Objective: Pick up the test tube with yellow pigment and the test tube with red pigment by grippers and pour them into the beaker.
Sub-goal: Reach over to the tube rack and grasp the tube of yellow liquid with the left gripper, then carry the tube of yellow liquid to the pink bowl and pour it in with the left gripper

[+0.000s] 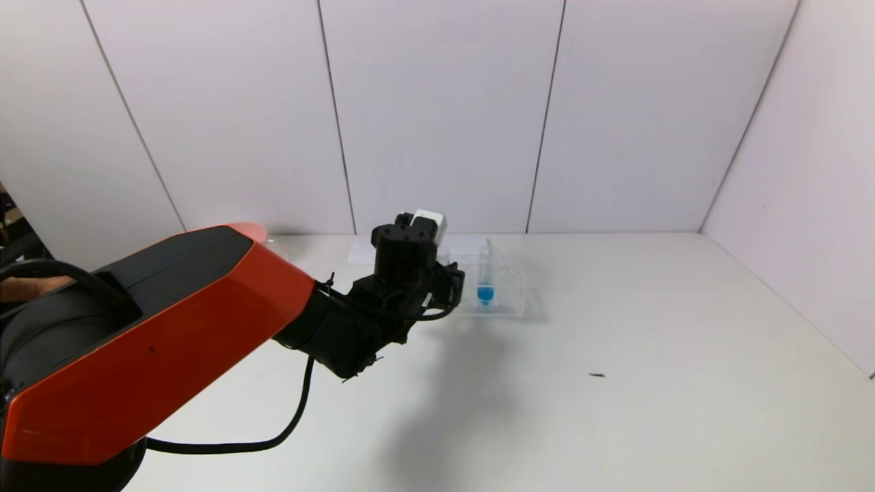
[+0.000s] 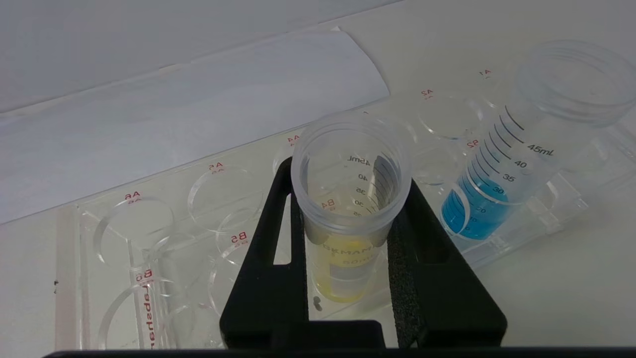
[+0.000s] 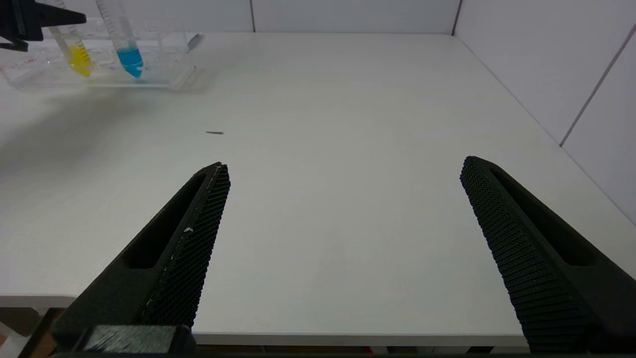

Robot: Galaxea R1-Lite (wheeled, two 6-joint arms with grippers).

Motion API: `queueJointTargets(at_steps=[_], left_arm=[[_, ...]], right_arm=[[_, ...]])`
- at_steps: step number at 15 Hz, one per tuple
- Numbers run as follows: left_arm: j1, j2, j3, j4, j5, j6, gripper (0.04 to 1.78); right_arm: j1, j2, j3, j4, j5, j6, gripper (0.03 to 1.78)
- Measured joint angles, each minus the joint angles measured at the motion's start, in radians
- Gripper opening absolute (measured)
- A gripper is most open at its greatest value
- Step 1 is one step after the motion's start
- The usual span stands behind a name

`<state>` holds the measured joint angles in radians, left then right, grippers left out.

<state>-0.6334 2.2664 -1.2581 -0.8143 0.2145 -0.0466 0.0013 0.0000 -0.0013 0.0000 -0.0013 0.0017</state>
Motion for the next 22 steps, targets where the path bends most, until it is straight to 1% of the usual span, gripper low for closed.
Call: queueJointTargets(at_steps=[13,22], left_arm=[[0.000,-0.029,0.008,-0.001,0.003,0.006,0.47],[-0.013,-0.115,-0.004,0.019,0.010,0.045,0.47]], right_arm=[[0.000,0.000,0.000,0.000,0.000,0.000,1.70],[0.000,0.000,0.000,0.000,0.000,0.000,1.70]])
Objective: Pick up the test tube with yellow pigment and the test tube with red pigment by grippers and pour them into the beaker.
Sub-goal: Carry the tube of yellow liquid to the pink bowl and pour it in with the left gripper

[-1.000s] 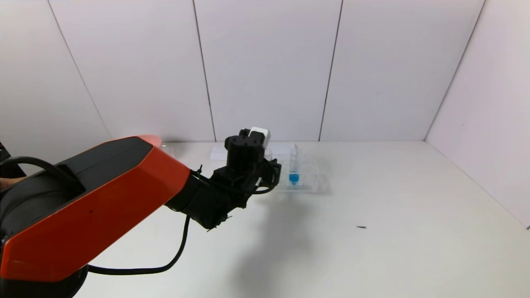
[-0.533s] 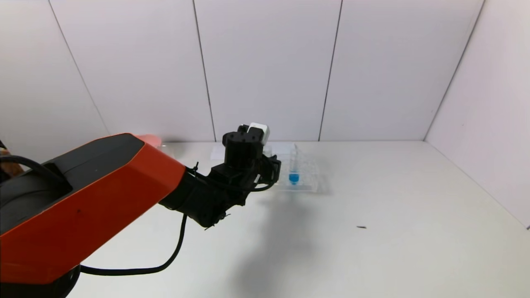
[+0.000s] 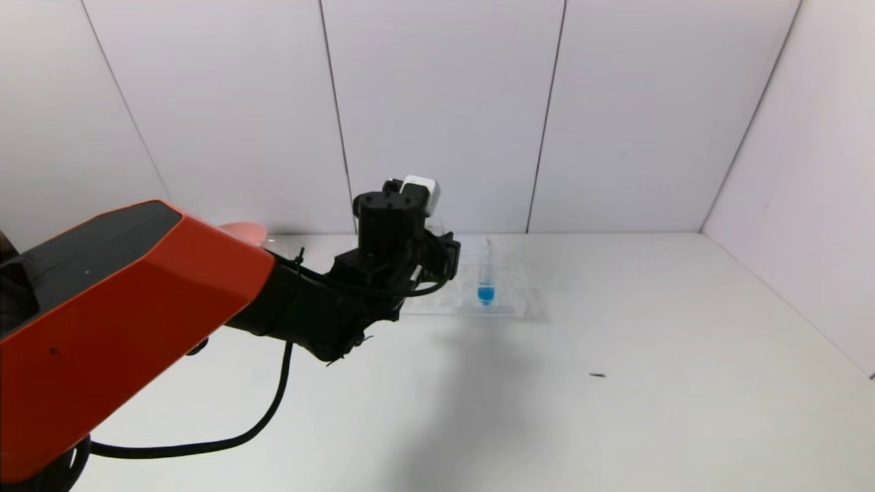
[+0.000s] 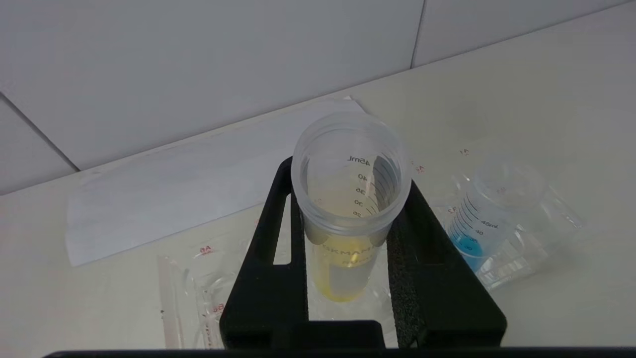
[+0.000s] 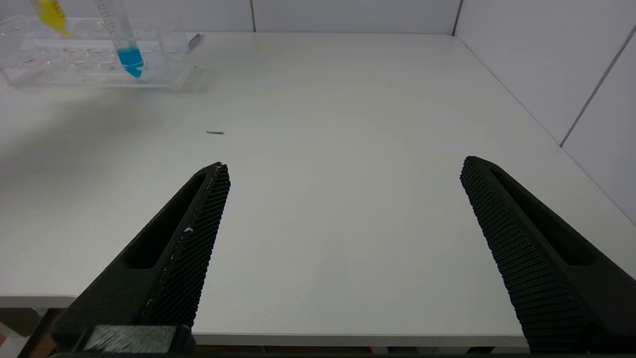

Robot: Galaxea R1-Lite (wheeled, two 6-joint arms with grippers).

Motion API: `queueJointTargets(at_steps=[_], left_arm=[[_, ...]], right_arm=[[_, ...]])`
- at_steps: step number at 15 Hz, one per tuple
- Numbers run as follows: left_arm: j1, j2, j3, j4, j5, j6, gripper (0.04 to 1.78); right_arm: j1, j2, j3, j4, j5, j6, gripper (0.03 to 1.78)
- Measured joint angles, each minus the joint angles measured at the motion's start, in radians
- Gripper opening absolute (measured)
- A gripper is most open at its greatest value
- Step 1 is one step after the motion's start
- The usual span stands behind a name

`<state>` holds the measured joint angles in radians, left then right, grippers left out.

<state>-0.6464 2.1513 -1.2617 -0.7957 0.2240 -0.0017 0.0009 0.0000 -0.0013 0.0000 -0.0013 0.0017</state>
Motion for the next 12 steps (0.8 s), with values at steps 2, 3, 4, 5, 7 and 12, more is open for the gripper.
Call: queueJointTargets(at_steps=[2,3,4,5,7,12], left_arm=[[-0.011,-0.022,-0.006,0.015,0.000,0.003,0.47],[-0.014,-0.034,-0.007,0.028,0.000,0.003,0.47],[-0.016,-0.046,-0.009,0.035,0.000,0.003,0.47],[-0.017,-0.057,-0.010,0.037,0.001,0.005,0.47],[-0.022,-0.078,-0.009,0.044,0.001,0.016,0.47],[-0.020,-0.167,0.009,0.106,0.001,0.032,0.47]], right_arm=[[0.000,0.000,0.000,0.000,0.000,0.000,1.70],[0.000,0.000,0.000,0.000,0.000,0.000,1.70],[0.000,0.000,0.000,0.000,0.000,0.000,1.70],[0.000,0.000,0.000,0.000,0.000,0.000,1.70],[0.000,0.000,0.000,0.000,0.000,0.000,1.70],[0.001,0.000,0.000,0.000,0.000,0.000,1.70]])
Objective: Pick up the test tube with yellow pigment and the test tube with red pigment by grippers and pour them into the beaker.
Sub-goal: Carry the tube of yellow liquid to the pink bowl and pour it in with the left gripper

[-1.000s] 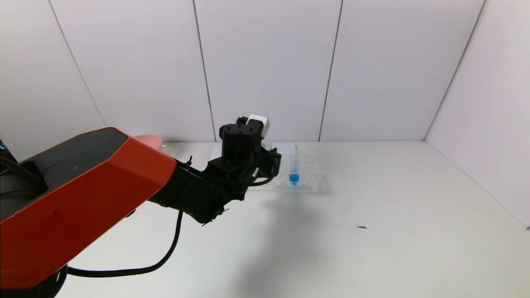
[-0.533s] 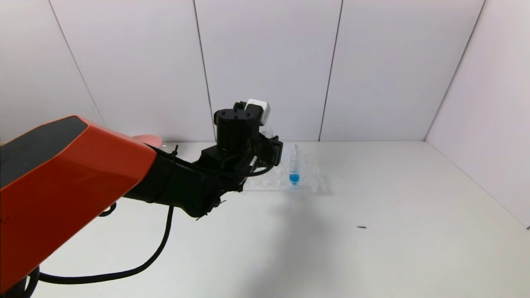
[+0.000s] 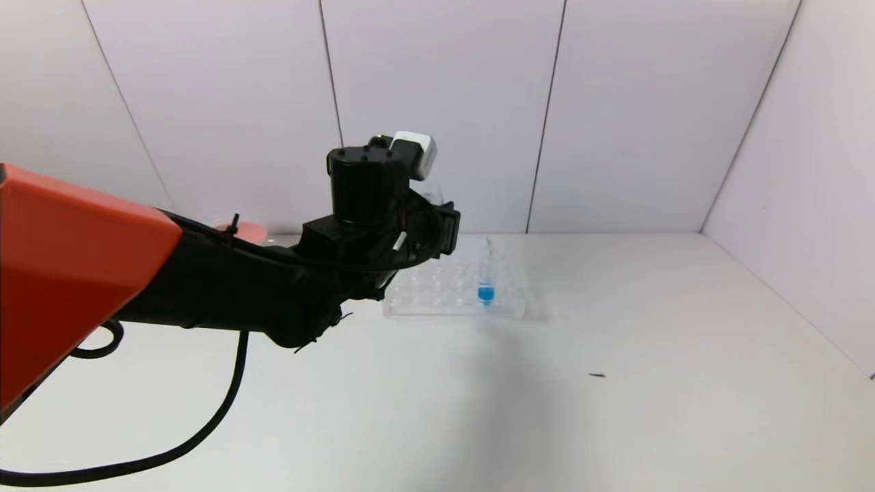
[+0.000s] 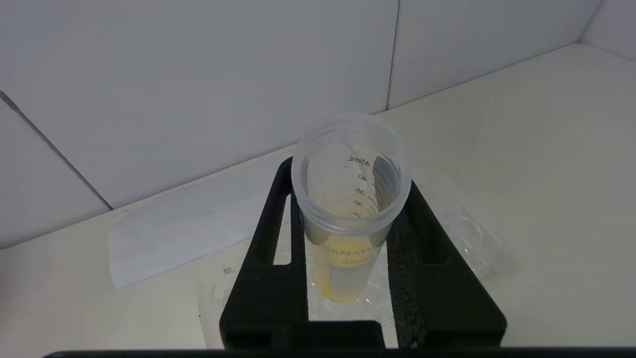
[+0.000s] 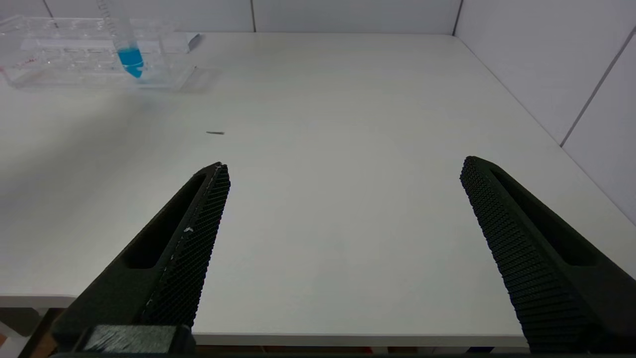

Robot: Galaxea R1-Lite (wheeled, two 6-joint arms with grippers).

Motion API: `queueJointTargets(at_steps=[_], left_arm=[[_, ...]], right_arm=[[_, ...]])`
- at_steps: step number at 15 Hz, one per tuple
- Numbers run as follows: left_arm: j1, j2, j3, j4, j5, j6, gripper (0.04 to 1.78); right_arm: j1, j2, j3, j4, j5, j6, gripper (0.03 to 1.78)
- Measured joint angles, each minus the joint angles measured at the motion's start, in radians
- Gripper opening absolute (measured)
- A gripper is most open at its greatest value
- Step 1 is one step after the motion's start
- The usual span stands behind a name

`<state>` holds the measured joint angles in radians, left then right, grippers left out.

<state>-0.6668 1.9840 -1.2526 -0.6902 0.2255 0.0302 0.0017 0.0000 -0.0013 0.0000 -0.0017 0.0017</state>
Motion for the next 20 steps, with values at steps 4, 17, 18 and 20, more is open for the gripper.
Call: queueJointTargets(at_steps=[4,17,18,20], left_arm=[[0.011,-0.083,0.024,0.048,0.000,0.004,0.47],[0.158,-0.271,0.077,0.188,-0.013,0.014,0.47],[0.175,-0.277,0.079,0.193,-0.017,0.014,0.47],[0.215,-0.287,0.084,0.197,-0.035,0.013,0.47]], right_arm=[[-0.001,0.000,0.000,0.000,0.000,0.000,1.70],[-0.001,0.000,0.000,0.000,0.000,0.000,1.70],[-0.001,0.000,0.000,0.000,0.000,0.000,1.70],[0.000,0.000,0.000,0.000,0.000,0.000,1.70]])
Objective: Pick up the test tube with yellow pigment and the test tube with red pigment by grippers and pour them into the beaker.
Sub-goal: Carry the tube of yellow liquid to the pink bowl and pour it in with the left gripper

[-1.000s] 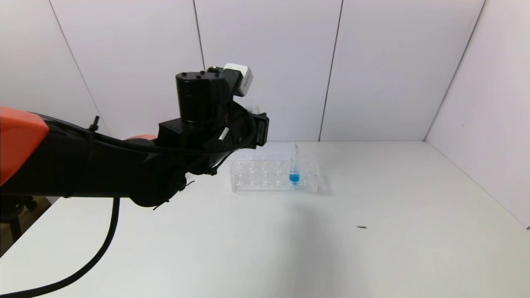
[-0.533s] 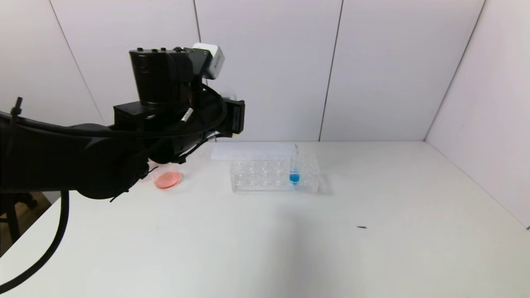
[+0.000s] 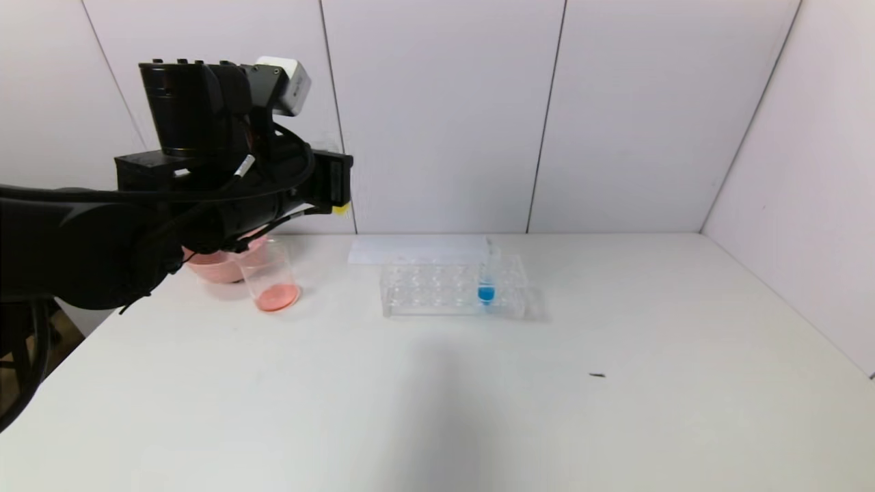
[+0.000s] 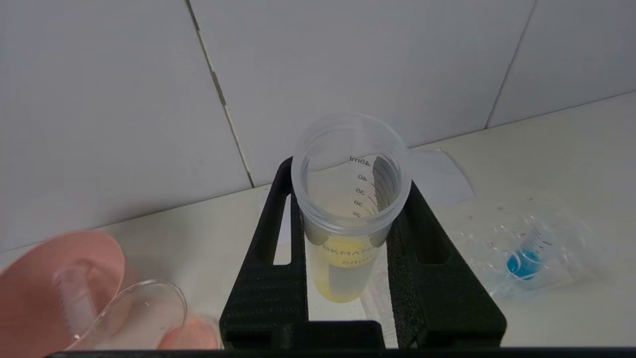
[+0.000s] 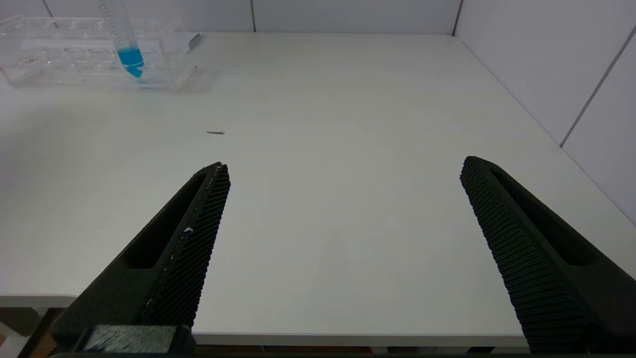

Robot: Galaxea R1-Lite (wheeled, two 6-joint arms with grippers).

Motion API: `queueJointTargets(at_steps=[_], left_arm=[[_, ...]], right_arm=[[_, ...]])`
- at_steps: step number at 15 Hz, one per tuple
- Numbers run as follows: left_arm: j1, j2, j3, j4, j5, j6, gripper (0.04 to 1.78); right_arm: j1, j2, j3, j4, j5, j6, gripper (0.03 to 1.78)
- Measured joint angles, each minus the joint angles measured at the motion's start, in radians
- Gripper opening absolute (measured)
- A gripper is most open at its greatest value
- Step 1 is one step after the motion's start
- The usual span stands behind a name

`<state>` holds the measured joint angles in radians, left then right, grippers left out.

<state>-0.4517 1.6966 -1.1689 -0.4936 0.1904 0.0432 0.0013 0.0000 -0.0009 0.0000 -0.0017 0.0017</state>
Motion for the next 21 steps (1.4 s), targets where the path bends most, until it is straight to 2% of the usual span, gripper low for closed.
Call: queueJointTargets(at_steps=[8,11,21], left_arm=[[0.186,-0.009,0.008,0.019,-0.107,0.000,0.47],[0.260,-0.010,0.009,0.031,-0.179,0.003,0.47],[0.461,0.024,0.014,0.031,-0.316,0.056,0.47]], right_arm=[[0.000,0.000,0.000,0.000,0.000,0.000,1.70],[0.000,0.000,0.000,0.000,0.000,0.000,1.70],[0.000,0.000,0.000,0.000,0.000,0.000,1.70]])
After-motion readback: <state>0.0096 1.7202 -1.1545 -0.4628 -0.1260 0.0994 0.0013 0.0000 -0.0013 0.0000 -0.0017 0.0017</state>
